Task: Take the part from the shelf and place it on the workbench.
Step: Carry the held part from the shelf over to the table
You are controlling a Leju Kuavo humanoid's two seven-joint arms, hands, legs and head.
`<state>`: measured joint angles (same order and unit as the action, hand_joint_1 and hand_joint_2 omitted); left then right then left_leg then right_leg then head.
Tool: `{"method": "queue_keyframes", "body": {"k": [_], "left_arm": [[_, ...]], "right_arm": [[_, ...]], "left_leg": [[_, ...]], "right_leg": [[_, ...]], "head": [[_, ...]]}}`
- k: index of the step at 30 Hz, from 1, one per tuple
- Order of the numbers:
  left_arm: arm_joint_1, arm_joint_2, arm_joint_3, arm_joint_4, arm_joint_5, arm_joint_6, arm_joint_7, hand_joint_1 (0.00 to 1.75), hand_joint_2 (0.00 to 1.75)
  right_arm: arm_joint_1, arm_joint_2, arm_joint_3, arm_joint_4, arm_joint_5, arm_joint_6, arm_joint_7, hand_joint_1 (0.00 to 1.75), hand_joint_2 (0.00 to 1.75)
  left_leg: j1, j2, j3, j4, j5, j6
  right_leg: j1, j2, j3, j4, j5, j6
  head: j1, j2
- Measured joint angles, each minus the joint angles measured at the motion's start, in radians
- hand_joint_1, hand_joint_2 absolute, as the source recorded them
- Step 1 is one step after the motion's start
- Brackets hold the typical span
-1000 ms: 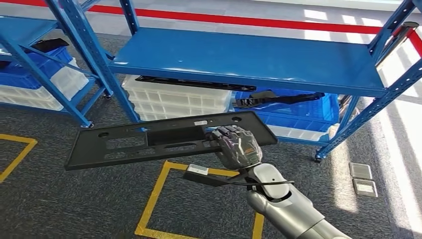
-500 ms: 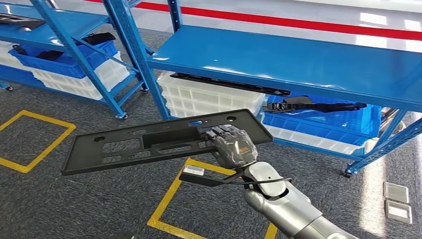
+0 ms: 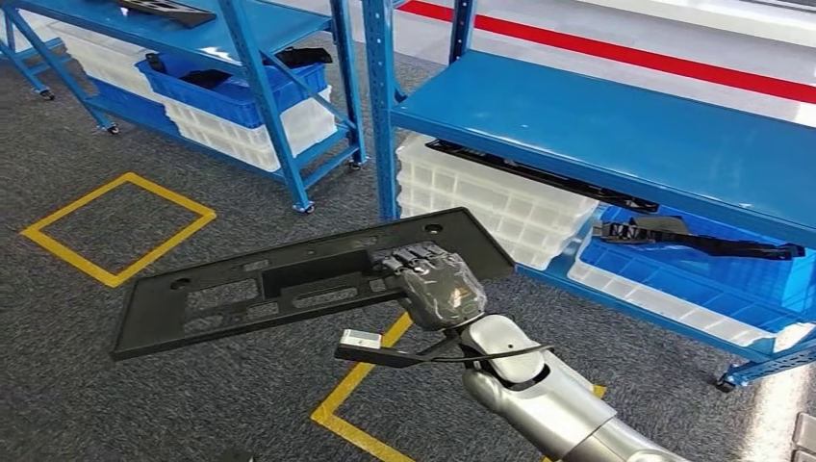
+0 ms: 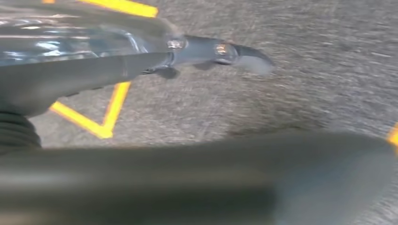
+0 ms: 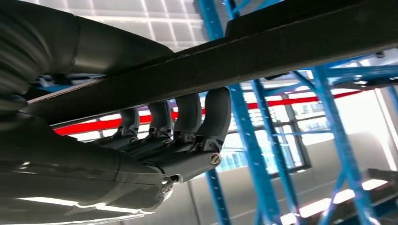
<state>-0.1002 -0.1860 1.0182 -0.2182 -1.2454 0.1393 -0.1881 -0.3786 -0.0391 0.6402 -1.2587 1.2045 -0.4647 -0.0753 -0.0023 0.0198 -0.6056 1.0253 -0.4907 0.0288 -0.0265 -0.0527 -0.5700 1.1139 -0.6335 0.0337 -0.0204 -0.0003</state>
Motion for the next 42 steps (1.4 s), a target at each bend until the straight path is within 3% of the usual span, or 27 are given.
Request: {"method": "queue_keyframes", "body": {"k": [2,3,4,6,8,10,12,14,16,17,19,20,21,23,25,27,28,30,32,33,34,35,36,38,39,41,42], "left_arm": [[-0.002,-0.001,0.000,0.000,0.003,0.000,0.000,0.00,1.75],[-0.002,-0.001,0.001,0.000,0.005,0.001,-0.001,0.00,1.75],[-0.001,-0.001,0.003,0.000,0.007,0.002,-0.001,0.00,1.75],[0.001,-0.001,0.006,0.000,0.010,0.004,-0.002,0.00,1.75],[-0.001,-0.001,0.008,0.000,0.009,0.005,-0.003,0.00,1.75],[-0.001,-0.001,0.010,0.000,0.009,0.006,-0.003,0.00,1.75],[0.004,0.000,0.012,0.000,0.008,0.007,-0.003,0.00,1.75],[0.008,0.000,0.014,0.000,0.008,0.008,-0.004,0.00,1.75],[0.004,0.001,0.014,0.000,0.008,0.008,-0.005,0.00,1.75],[0.002,0.001,0.014,0.000,0.008,0.008,-0.005,0.00,1.75],[0.002,0.001,0.014,0.000,0.008,0.009,-0.006,0.00,1.75],[0.003,0.001,0.014,0.000,0.008,0.010,-0.006,0.00,1.75],[0.004,0.001,0.014,0.000,0.008,0.010,-0.006,0.00,1.75],[0.003,0.001,0.014,0.000,0.008,0.010,-0.007,0.00,1.75],[0.000,0.001,0.014,0.000,0.007,0.010,-0.007,0.00,1.75],[0.002,0.001,0.014,0.000,0.007,0.010,-0.005,0.00,1.75],[0.005,0.002,0.014,0.000,0.007,0.010,-0.004,0.00,1.75],[0.007,0.002,0.014,0.000,0.007,0.010,-0.002,0.00,1.75],[0.004,0.002,0.014,0.000,0.006,0.010,-0.002,0.00,1.75],[0.003,0.002,0.014,0.000,0.006,0.010,-0.002,0.00,1.75],[0.003,0.002,0.014,0.000,0.006,0.010,-0.003,0.00,1.75],[0.004,0.003,0.014,0.000,0.007,0.010,-0.003,0.00,1.75],[0.004,0.003,0.014,0.000,0.007,0.010,-0.003,0.00,1.75],[0.004,0.003,0.014,0.000,0.007,0.012,-0.006,0.00,1.75],[0.003,0.003,0.015,0.000,0.008,0.014,-0.007,0.00,1.75],[0.003,0.007,0.016,0.000,0.009,0.022,-0.008,0.00,1.75],[0.005,0.012,0.017,0.000,0.010,0.026,-0.008,0.00,1.75]], "right_arm": [[0.003,-0.003,0.009,0.000,0.006,0.000,-0.001,1.75,1.75],[0.006,-0.004,0.014,0.000,0.009,0.000,-0.001,1.75,1.75],[0.008,-0.006,0.018,0.000,0.012,-0.001,-0.001,1.75,1.75],[0.010,-0.007,0.028,-0.004,0.018,-0.001,-0.001,1.75,1.75],[0.010,-0.007,0.036,-0.011,0.021,-0.002,-0.001,1.75,1.75],[0.011,-0.009,0.044,-0.017,0.023,-0.002,0.000,1.75,1.75],[0.011,-0.008,0.052,-0.023,0.026,-0.002,0.001,1.75,1.75],[0.009,-0.005,0.057,-0.030,0.029,-0.003,0.003,1.75,1.75],[0.009,-0.004,0.058,-0.034,0.031,-0.004,0.004,1.75,1.75],[0.010,-0.004,0.059,-0.035,0.031,-0.005,0.005,1.75,1.75],[0.012,-0.005,0.060,-0.035,0.031,-0.005,0.008,1.75,1.75],[0.012,-0.006,0.061,-0.035,0.032,-0.005,0.009,1.75,1.75],[0.012,-0.006,0.062,-0.035,0.033,-0.006,0.010,1.75,1.75],[0.011,-0.006,0.063,-0.035,0.035,-0.008,0.012,1.75,1.75],[0.010,-0.006,0.064,-0.035,0.037,-0.011,0.014,1.75,1.75],[0.009,-0.005,0.066,-0.035,0.037,-0.013,0.014,1.75,1.75],[0.009,-0.004,0.067,-0.034,0.037,-0.013,0.014,1.75,1.75],[0.007,-0.005,0.069,-0.034,0.037,-0.013,0.014,1.75,1.75],[0.008,-0.010,0.071,-0.032,0.037,-0.014,0.014,1.75,1.75],[0.010,-0.013,0.073,-0.031,0.037,-0.014,0.014,1.75,1.75],[0.012,-0.015,0.074,-0.030,0.037,-0.014,0.014,1.75,1.75],[0.013,-0.017,0.076,-0.029,0.037,-0.014,0.014,1.75,1.75],[0.013,-0.018,0.077,-0.029,0.037,-0.014,0.014,1.75,1.75],[0.012,-0.019,0.078,-0.029,0.036,-0.014,0.013,1.75,1.75],[0.011,-0.020,0.079,-0.029,0.035,-0.014,0.013,1.75,1.75],[0.012,-0.022,0.081,-0.029,0.035,-0.014,0.012,1.75,1.75],[0.011,-0.022,0.082,-0.029,0.035,-0.014,0.012,1.75,1.75]], "left_leg": [[-0.001,-0.024,0.000,0.000,0.000,0.004],[-0.002,-0.038,0.000,0.000,0.000,0.005],[-0.002,-0.053,0.000,0.002,0.000,0.005],[-0.001,-0.083,0.001,0.008,-0.002,0.003],[-0.001,-0.110,-0.004,0.018,-0.006,-0.003],[0.002,-0.133,-0.015,0.025,-0.006,-0.011],[0.006,-0.152,-0.022,0.026,-0.004,-0.019],[0.004,-0.123,-0.034,0.052,-0.021,-0.028],[0.005,-0.063,-0.082,0.151,-0.072,-0.041],[0.009,-0.043,-0.116,0.218,-0.100,-0.047],[0.016,-0.029,-0.158,0.299,-0.118,-0.055],[0.019,-0.025,-0.151,0.283,-0.098,-0.056],[0.020,-0.018,-0.125,0.231,-0.065,-0.055],[0.014,0.027,-0.059,0.099,-0.007,-0.049],[0.002,0.063,-0.032,0.039,0.004,-0.038],[-0.004,0.050,-0.033,0.034,0.000,-0.026],[-0.003,0.039,-0.031,0.030,0.001,-0.020],[0.001,0.016,-0.024,0.020,0.004,-0.006],[0.002,-0.011,-0.020,0.018,0.002,0.003],[0.001,-0.026,-0.018,0.018,0.001,0.006],[0.000,-0.042,-0.016,0.019,0.000,0.007],[-0.001,-0.058,-0.013,0.019,-0.001,0.007],[-0.001,-0.073,-0.010,0.020,-0.003,0.006],[-0.001,-0.102,-0.006,0.025,-0.008,0.001],[0.000,-0.116,-0.007,0.029,-0.011,-0.003],[0.003,-0.139,-0.015,0.033,-0.012,-0.012],[0.007,-0.151,-0.018,0.032,-0.011,-0.017]], "right_leg": [[0.002,0.042,-0.062,0.127,-0.054,-0.004],[0.003,0.048,-0.089,0.175,-0.065,-0.004],[0.004,0.051,-0.101,0.190,-0.055,-0.004],[0.003,0.061,-0.074,0.106,0.017,-0.003],[-0.002,0.104,-0.027,-0.012,0.073,-0.006],[-0.003,0.133,-0.011,-0.054,0.079,-0.010],[-0.002,0.116,-0.008,-0.058,0.081,-0.017],[-0.006,0.092,-0.003,-0.062,0.081,-0.026],[-0.007,0.061,0.002,-0.063,0.077,-0.034],[-0.007,0.044,0.004,-0.063,0.075,-0.036],[-0.006,0.013,0.007,-0.063,0.070,-0.037],[-0.006,-0.001,0.011,-0.063,0.067,-0.035],[-0.007,-0.015,0.016,-0.063,0.063,-0.033],[-0.004,-0.038,0.027,-0.063,0.054,-0.026],[0.001,-0.058,0.033,-0.066,0.047,-0.015],[0.004,-0.080,0.040,-0.074,0.044,-0.005],[0.002,-0.074,0.045,-0.074,0.038,-0.001],[-0.001,-0.020,0.028,-0.025,0.002,0.001],[0.000,0.037,-0.036,0.104,-0.057,-0.003],[0.003,0.046,-0.073,0.168,-0.077,-0.004],[0.005,0.049,-0.099,0.205,-0.078,-0.005],[0.006,0.051,-0.108,0.204,-0.058,-0.006],[0.006,0.055,-0.099,0.166,-0.021,-0.007],[0.004,0.090,-0.055,0.039,0.062,-0.011],[0.002,0.110,-0.036,-0.011,0.084,-0.012],[0.003,0.131,-0.023,-0.045,0.089,-0.017],[0.004,0.123,-0.021,-0.049,0.088,-0.020]], "head": [[0.001,0.000],[0.001,0.000],[0.001,0.000],[0.001,0.000],[0.000,0.000],[0.000,0.000],[0.000,0.000],[-0.002,0.000],[-0.003,0.000],[-0.003,0.000],[-0.003,0.000],[-0.003,0.000],[-0.003,0.000],[-0.003,0.000],[-0.003,0.000],[-0.003,0.000],[-0.003,0.000],[-0.002,0.000],[0.000,0.000],[0.000,0.000],[0.000,0.000],[0.000,0.000],[0.000,0.000],[0.000,0.000],[0.000,0.000],[0.000,0.000],[0.000,0.000]]}}
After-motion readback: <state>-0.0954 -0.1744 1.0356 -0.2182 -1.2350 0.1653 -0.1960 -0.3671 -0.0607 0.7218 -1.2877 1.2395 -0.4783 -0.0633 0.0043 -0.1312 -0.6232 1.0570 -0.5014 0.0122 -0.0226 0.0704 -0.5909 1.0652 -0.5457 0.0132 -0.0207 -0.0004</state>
